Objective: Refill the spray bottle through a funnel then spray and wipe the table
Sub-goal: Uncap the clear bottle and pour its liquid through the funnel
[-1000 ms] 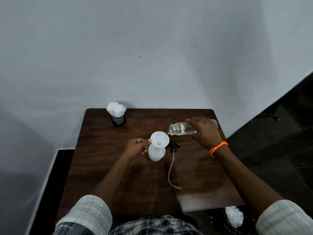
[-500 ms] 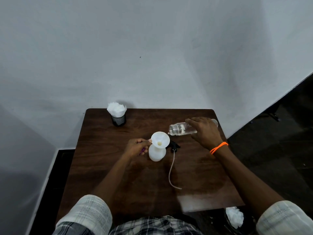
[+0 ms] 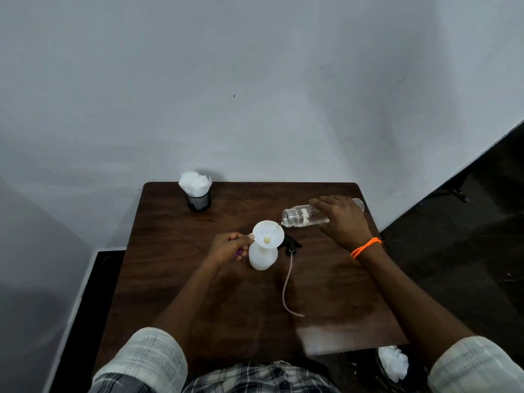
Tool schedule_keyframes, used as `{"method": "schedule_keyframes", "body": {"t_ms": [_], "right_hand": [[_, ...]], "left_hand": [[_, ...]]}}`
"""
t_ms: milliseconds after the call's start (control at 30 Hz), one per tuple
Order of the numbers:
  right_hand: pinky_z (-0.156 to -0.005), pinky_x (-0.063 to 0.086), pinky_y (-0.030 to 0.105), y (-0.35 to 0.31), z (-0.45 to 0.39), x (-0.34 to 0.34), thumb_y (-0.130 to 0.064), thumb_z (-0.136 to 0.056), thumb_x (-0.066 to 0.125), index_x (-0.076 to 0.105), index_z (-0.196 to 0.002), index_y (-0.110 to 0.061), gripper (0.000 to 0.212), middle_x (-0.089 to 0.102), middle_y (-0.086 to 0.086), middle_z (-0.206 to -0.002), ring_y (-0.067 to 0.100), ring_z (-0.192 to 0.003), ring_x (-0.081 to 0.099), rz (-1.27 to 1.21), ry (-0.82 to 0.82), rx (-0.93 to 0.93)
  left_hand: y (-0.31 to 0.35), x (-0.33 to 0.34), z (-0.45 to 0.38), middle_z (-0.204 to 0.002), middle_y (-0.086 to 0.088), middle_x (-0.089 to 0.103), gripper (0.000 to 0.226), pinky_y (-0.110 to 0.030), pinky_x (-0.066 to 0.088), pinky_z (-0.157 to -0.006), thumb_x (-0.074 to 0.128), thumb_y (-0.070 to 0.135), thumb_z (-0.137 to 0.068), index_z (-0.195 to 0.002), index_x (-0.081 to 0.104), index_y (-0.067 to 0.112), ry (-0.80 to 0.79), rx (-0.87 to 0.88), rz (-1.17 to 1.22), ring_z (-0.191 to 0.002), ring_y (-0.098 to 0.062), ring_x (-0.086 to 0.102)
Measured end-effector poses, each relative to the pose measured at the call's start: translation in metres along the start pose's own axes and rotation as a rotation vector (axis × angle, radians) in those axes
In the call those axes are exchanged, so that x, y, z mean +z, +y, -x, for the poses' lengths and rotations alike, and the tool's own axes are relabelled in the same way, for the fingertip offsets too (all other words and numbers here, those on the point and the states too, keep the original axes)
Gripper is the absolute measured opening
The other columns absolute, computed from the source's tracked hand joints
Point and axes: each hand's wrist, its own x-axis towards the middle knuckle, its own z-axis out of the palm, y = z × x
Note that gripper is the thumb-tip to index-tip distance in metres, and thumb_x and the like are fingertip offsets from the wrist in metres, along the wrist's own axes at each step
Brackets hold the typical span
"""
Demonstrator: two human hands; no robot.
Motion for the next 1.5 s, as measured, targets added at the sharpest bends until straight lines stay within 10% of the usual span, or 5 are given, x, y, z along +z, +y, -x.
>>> {"method": "schedule_keyframes", "body": {"t_ms": [1500], "right_hand": [[-0.087, 0.052, 0.042, -0.003, 0.0, -0.011, -0.015, -0.064, 0.086, 0.072, -0.117, -0.021, 0.055, 0.074, 0.002, -0.11, 0.029, -0.102, 0.068, 0.009, 0.045, -0.019]], "left_hand": [[-0.016, -0.002, -0.01, -0.062, -0.006, 0.067, 0.027, -0.019, 0.043, -0.042, 0.08, 0.027, -0.086, -0.087, 0.077, 0.001, 0.008, -0.004, 0.013, -0.047, -0.009, 0.057]]}}
